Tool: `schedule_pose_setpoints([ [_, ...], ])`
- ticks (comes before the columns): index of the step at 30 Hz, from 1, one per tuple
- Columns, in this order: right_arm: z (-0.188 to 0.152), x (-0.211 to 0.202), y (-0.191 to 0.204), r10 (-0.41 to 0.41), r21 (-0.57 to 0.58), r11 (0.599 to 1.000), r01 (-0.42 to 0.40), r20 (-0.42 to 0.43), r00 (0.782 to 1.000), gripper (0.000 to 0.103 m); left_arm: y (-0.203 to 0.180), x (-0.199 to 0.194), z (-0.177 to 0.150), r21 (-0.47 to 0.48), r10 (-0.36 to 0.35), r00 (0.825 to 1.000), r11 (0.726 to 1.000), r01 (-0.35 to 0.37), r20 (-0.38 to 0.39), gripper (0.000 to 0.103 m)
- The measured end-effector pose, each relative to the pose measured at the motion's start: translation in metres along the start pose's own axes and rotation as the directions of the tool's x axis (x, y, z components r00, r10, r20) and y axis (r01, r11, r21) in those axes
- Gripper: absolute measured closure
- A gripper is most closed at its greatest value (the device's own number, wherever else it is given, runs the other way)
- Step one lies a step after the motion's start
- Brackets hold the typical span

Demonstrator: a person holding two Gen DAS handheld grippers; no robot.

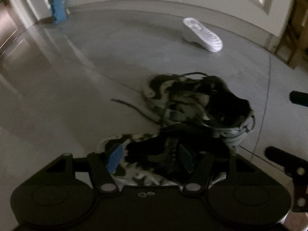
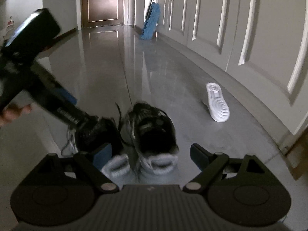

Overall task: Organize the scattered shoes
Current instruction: 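Close the right gripper on a black-and-white sneaker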

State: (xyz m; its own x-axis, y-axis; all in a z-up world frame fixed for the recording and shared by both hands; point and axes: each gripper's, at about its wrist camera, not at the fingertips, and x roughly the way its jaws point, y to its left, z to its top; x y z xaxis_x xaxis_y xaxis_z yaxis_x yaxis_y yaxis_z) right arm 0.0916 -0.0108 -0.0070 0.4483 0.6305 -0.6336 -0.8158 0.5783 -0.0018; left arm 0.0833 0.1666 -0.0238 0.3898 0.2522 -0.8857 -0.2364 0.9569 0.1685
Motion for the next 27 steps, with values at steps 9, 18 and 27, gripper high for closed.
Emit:
schedule_pose_setpoints([
  [9, -0.005, 0.029, 0.075, 0.172, -0.273, 0.944, -0.187, -0.079, 0.982, 0.013, 0.030, 0.004, -0.007, -0.009, 0.070, 0.997, 0.997, -0.071, -0.025, 0.038],
  [18, -0.003, 0.106, 0.114, 0.117, -0.381, 0.901, -0.208, -0.249, 0.961, 0.027, 0.055, -0.005, 0.006, -0.033, 0.143, 0.989, 0.989, -0.142, 0.029, 0.038],
  [27, 0.001, 0.131, 0.103, 0.224, -0.276, 0.915, -0.294, -0.258, 0.940, 0.074, 0.056, -0.004, 0.011, -0.037, 0.141, 0.990, 0.989, -0.140, 0.027, 0.038],
])
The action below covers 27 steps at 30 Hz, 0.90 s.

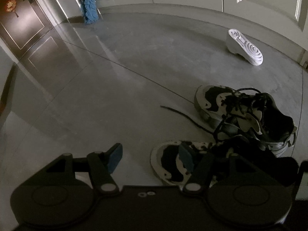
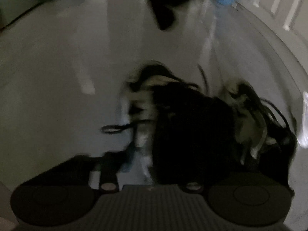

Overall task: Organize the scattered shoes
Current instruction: 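Close the right gripper on a black-and-white sneaker, then carry the black-and-white sneaker with the right gripper beside the pink slippers, open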

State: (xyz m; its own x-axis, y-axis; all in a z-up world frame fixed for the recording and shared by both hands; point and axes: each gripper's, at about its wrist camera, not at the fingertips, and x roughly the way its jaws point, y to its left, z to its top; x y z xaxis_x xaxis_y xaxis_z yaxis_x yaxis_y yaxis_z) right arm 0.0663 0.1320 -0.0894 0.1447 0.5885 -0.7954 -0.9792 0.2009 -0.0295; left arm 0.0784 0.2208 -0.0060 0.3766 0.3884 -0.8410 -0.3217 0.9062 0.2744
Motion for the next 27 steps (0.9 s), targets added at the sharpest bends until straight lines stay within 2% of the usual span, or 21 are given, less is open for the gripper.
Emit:
schedule_pose_setpoints([
  [5, -0.021, -0.018, 0.000, 0.003, 0.055, 0.998, -0.009, 0.110, 0.994, 0.078, -0.004, -0.011, 0.000, 0.026, 0.007, 1.000, 1.000, -0.007, 0.022, 0.038],
  [10, -0.038, -0.058, -0.003, 0.030, 0.076, 0.996, -0.041, 0.141, 0.990, 0.079, 0.001, -0.033, 0.009, -0.005, 0.001, 0.997, 1.000, -0.001, 0.073, 0.038],
  [15, -0.069, -0.113, -0.014, 0.023, 0.188, 0.981, -0.055, 0.167, 0.986, 0.079, -0.014, -0.050, 0.014, 0.009, -0.034, 0.993, 0.999, 0.033, 0.117, 0.038],
  [19, -0.101, -0.159, -0.022, -0.035, 0.317, 0.948, -0.026, 0.185, 0.982, 0.078, -0.042, -0.055, 0.012, 0.066, -0.093, 0.989, 0.994, 0.086, 0.115, 0.038],
  [22, -0.130, -0.202, -0.030, -0.087, 0.419, 0.908, 0.001, 0.186, 0.979, 0.078, -0.061, -0.060, 0.011, 0.102, -0.129, 0.985, 0.988, 0.118, 0.112, 0.038],
  [24, -0.145, -0.228, -0.030, -0.143, 0.460, 0.887, 0.050, 0.171, 0.975, 0.078, -0.078, -0.064, 0.012, 0.131, -0.161, 0.980, 0.981, 0.146, 0.113, 0.038],
  [26, -0.167, -0.263, -0.029, -0.244, 0.516, 0.845, 0.140, 0.141, 0.959, 0.079, -0.093, -0.067, 0.012, 0.158, -0.190, 0.975, 0.973, 0.171, 0.113, 0.038],
  [27, -0.171, -0.272, -0.029, -0.264, 0.533, 0.832, 0.156, 0.133, 0.955, 0.080, -0.104, -0.070, 0.012, 0.180, -0.210, 0.971, 0.966, 0.188, 0.113, 0.038],
])
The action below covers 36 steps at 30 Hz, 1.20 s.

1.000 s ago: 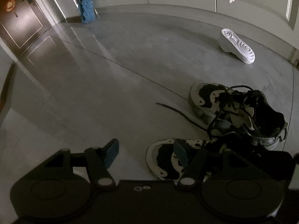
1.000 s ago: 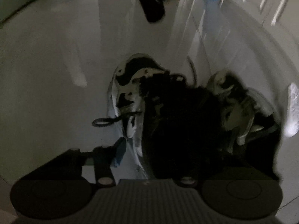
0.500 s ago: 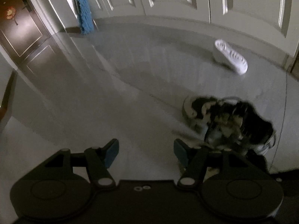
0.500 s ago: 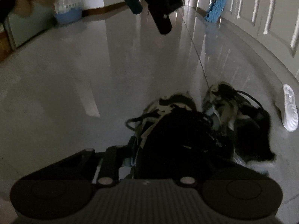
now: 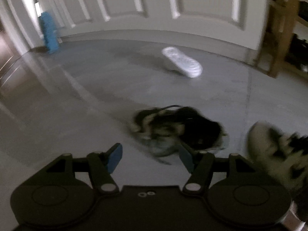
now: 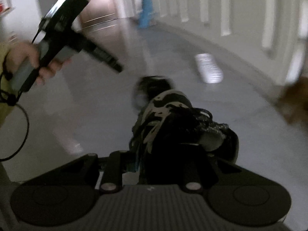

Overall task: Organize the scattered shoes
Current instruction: 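Carry the black-and-white sneaker with the right gripper beside the pink slippers, open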

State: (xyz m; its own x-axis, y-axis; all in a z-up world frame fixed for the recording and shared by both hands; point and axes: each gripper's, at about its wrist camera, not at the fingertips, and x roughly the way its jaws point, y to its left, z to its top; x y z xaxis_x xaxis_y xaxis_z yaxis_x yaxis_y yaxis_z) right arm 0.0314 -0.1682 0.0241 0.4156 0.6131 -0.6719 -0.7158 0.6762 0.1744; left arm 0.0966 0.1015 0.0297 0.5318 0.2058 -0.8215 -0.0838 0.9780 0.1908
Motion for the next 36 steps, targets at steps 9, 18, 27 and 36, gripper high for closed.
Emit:
schedule_pose_setpoints([
  [9, -0.056, -0.107, -0.054, -0.315, 0.271, 0.916, 0.296, 0.032, 0.948, 0.080, -0.059, 0.001, -0.001, 0.102, -0.086, 0.996, 0.991, 0.087, -0.011, 0.038],
  [18, -0.131, -0.211, -0.086, -0.632, 0.443, 0.691, 0.571, -0.014, 0.775, 0.080, -0.114, -0.008, 0.001, 0.213, -0.138, 0.990, 0.968, 0.136, -0.008, 0.038],
  [27, -0.237, -0.268, -0.078, -0.788, 0.511, 0.406, 0.758, -0.225, 0.573, 0.080, -0.146, -0.010, -0.011, 0.284, -0.146, 0.988, 0.947, 0.153, -0.045, 0.038],
  [36, -0.310, -0.255, -0.091, -0.783, 0.535, 0.321, 0.782, -0.315, 0.537, 0.080, -0.156, -0.012, -0.013, 0.295, -0.142, 0.988, 0.943, 0.153, -0.061, 0.038],
])
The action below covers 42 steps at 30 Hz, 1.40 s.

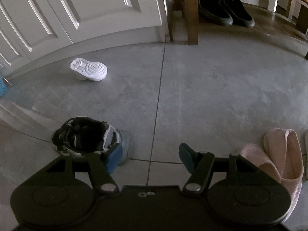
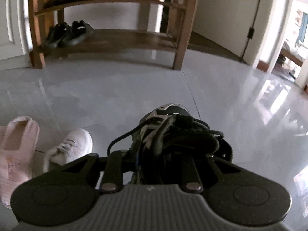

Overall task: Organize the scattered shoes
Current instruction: 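Carry the black-and-white sneaker with the right gripper beside the pink slippers, open, then close the right gripper on the second black-and-white sneaker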

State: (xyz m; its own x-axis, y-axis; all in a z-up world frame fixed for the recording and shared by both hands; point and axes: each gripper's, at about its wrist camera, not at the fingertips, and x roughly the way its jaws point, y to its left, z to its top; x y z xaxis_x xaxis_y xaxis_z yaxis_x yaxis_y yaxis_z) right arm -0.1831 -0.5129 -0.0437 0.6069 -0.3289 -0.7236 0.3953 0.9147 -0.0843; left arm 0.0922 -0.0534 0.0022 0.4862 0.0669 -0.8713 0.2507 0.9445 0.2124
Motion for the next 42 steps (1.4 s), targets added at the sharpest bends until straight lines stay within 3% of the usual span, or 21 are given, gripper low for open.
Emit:
schedule_pose_setpoints([
  [6, -0.040, 0.042, -0.002, -0.045, -0.063, 0.997, 0.042, -0.044, 0.998, 0.079, -0.004, 0.005, 0.000, 0.005, -0.007, 1.000, 1.000, 0.007, -0.013, 0.038],
  [9, -0.056, 0.049, 0.015, -0.130, -0.202, 0.972, 0.122, -0.030, 0.991, 0.071, -0.004, 0.007, 0.000, 0.010, -0.011, 1.000, 1.000, 0.011, -0.018, 0.038],
  [10, -0.056, 0.049, 0.018, -0.146, -0.222, 0.966, 0.133, -0.044, 0.988, 0.062, -0.004, 0.007, 0.000, 0.013, -0.013, 1.000, 1.000, 0.013, -0.018, 0.038],
  [11, -0.054, 0.047, 0.018, -0.152, -0.226, 0.965, 0.133, -0.071, 0.986, 0.041, -0.004, 0.007, -0.001, 0.015, -0.015, 1.000, 1.000, 0.015, -0.018, 0.038],
  [13, -0.048, 0.038, 0.017, -0.155, -0.231, 0.964, 0.128, -0.102, 0.983, 0.036, -0.002, 0.008, -0.002, 0.014, -0.011, 1.000, 1.000, 0.012, -0.017, 0.038],
  [18, -0.030, -0.018, 0.016, -0.155, -0.203, 0.968, 0.150, -0.011, 0.988, 0.028, 0.006, 0.014, -0.002, -0.014, -0.011, 0.999, 1.000, 0.011, -0.030, 0.038],
  [22, 0.008, -0.035, 0.029, -0.046, -0.133, 0.990, 0.054, 0.066, 0.997, 0.018, 0.014, 0.021, -0.003, -0.049, -0.025, 0.999, 0.999, 0.023, -0.042, 0.038],
  [25, 0.060, -0.021, 0.072, 0.140, -0.167, 0.979, -0.118, 0.125, 0.982, 0.018, 0.023, 0.023, -0.007, -0.067, -0.016, 0.999, 0.998, 0.013, -0.045, 0.038],
  [28, 0.091, -0.007, 0.120, 0.320, -0.261, 0.924, -0.278, 0.135, 0.938, 0.018, 0.037, 0.024, -0.017, -0.080, 0.007, 0.998, 0.997, -0.012, -0.059, 0.038],
  [30, 0.115, 0.005, 0.186, 0.512, -0.384, 0.811, -0.441, 0.102, 0.853, 0.018, 0.053, 0.024, -0.027, -0.106, 0.027, 0.997, 0.994, -0.035, -0.073, 0.038],
  [31, 0.123, 0.009, 0.211, 0.568, -0.423, 0.765, -0.487, 0.084, 0.819, 0.018, 0.061, 0.024, -0.031, -0.119, 0.037, 0.996, 0.992, -0.047, -0.080, 0.038],
  [32, 0.126, 0.011, 0.233, 0.602, -0.450, 0.729, -0.516, 0.064, 0.796, 0.018, 0.069, 0.025, -0.035, -0.140, 0.048, 0.995, 0.988, -0.060, -0.087, 0.038],
  [36, 0.139, 0.014, 0.358, 0.763, -0.571, 0.506, -0.647, -0.055, 0.644, 0.018, 0.116, 0.030, -0.048, -0.262, 0.090, 0.988, 0.958, -0.119, -0.123, 0.038],
  [39, 0.137, 0.007, 0.429, 0.804, -0.628, 0.415, -0.658, -0.084, 0.588, 0.018, 0.153, 0.038, -0.052, -0.358, 0.111, 0.984, 0.921, -0.155, -0.141, 0.038],
  [42, 0.135, 0.001, 0.480, 0.810, -0.653, 0.367, -0.663, -0.125, 0.573, 0.018, 0.178, 0.052, -0.051, -0.420, 0.104, 0.982, 0.893, -0.161, -0.157, 0.038],
])
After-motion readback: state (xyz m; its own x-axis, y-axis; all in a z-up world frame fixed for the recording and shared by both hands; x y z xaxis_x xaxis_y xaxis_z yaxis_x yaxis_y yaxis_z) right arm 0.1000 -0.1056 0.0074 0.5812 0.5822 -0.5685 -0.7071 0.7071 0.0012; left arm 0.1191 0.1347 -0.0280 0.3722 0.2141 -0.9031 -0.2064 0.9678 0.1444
